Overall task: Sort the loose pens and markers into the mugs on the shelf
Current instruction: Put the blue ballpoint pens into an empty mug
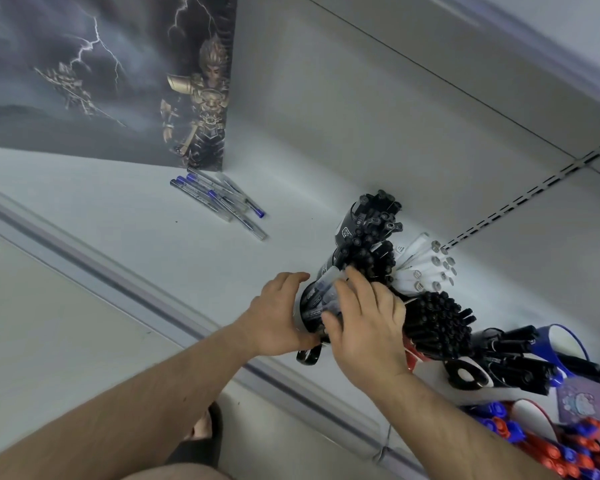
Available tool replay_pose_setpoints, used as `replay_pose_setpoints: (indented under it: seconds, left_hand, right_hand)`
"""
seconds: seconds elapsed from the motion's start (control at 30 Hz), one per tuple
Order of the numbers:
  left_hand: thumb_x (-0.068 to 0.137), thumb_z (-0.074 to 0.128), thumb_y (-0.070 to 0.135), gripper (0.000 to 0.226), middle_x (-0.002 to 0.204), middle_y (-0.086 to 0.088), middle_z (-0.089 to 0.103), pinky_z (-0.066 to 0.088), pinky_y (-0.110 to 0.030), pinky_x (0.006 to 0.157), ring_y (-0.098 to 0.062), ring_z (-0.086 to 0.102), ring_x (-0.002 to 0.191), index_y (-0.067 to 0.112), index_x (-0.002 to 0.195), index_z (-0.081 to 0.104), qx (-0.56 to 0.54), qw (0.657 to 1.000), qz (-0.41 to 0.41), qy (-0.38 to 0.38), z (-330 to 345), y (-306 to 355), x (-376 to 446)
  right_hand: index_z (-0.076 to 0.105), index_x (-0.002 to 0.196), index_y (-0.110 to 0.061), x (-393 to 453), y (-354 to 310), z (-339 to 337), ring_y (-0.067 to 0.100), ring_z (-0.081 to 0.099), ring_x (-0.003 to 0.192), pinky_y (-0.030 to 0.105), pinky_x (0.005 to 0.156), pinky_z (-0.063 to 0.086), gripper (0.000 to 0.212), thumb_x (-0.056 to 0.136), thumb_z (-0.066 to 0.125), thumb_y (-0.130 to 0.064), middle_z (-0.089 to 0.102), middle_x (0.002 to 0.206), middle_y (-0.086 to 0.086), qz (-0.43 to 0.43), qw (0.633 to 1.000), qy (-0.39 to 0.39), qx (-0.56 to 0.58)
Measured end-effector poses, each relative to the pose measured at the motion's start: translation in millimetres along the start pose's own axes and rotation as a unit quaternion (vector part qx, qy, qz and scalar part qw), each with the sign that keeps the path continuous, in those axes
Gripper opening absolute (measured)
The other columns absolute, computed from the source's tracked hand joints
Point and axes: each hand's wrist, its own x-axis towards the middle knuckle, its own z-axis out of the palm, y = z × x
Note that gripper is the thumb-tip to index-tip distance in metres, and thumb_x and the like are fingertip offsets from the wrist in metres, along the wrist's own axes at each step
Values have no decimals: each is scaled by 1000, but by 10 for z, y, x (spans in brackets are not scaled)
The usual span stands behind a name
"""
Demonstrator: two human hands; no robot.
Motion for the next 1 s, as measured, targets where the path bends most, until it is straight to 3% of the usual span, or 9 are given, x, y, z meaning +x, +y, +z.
replay_pose_setpoints:
  seconds: [0.13,0.23,0.33,0.5,0.6,0.7,0.8,0.9,1.0]
  left_hand:
    - [49,65,60,104,139,6,39,35,-44,108,-20,36,130,25,141,32,4,1000,6,-14,16,38,17]
    - [47,61,66,101,132,9,43,38,-45,104,-19,41,124,28,137,33,8,1000,17,-14,67,18,37]
    - [47,60,69,103,132,9,44,37,-46,105,-19,42,124,29,138,32,23,999,22,-17,94,3,43]
    - [54,69,58,110,147,6,29,29,-42,113,-18,26,138,27,148,22,-22,999,22,-10,-114,17,-11]
    - [68,70,41,90,144,5,34,34,-35,110,-15,31,135,21,146,30,-98,994,-11,54,-307,-62,-39]
    - [76,71,19,70,133,7,44,43,-21,91,-12,44,122,21,139,39,-154,976,-59,143,-568,-160,-14]
    - [80,67,13,53,120,8,51,43,-16,71,-9,52,105,24,127,46,-207,950,-106,207,-894,-289,-16]
    - [82,64,12,40,112,8,55,48,-25,71,-11,57,96,26,116,48,-210,940,-126,239,-1182,-434,-56]
    - [83,62,12,36,107,10,56,52,-30,73,-15,61,91,25,114,49,-204,940,-135,239,-1376,-517,-110]
  right_hand:
    - [22,154,-10,-33,-96,-15,22,4,151,47,118,0,77,93,25,-58,5,165,6,0,993,-114,1]
    - [-5,157,-17,54,-97,-79,13,-26,146,45,115,-21,83,90,5,-65,-24,161,-1,-12,979,-202,-16]
    - [-18,154,-24,124,-90,-225,11,-36,142,47,114,-25,82,87,1,-68,-36,157,-4,-20,963,-268,-32]
    - [-9,155,-32,298,-210,-485,8,-33,143,47,113,-26,92,78,-10,-81,-25,161,-6,-45,966,-253,18]
    - [16,155,-29,579,-401,-484,7,-12,149,41,118,-17,89,80,4,-74,-2,165,-6,-36,974,-203,93]
    - [37,147,-23,1017,-580,-299,14,21,145,35,120,8,65,92,40,-58,30,157,-4,-7,974,-174,147]
    - [36,146,-20,1489,-744,49,22,33,138,37,112,27,65,90,56,-45,38,151,0,-8,962,-241,126]
    - [31,148,-19,1843,-911,402,27,32,137,39,110,33,75,86,61,-47,35,150,4,-28,946,-310,86]
    - [27,148,-20,2144,-1057,679,28,32,136,41,110,33,81,82,64,-49,33,147,5,-32,945,-320,59]
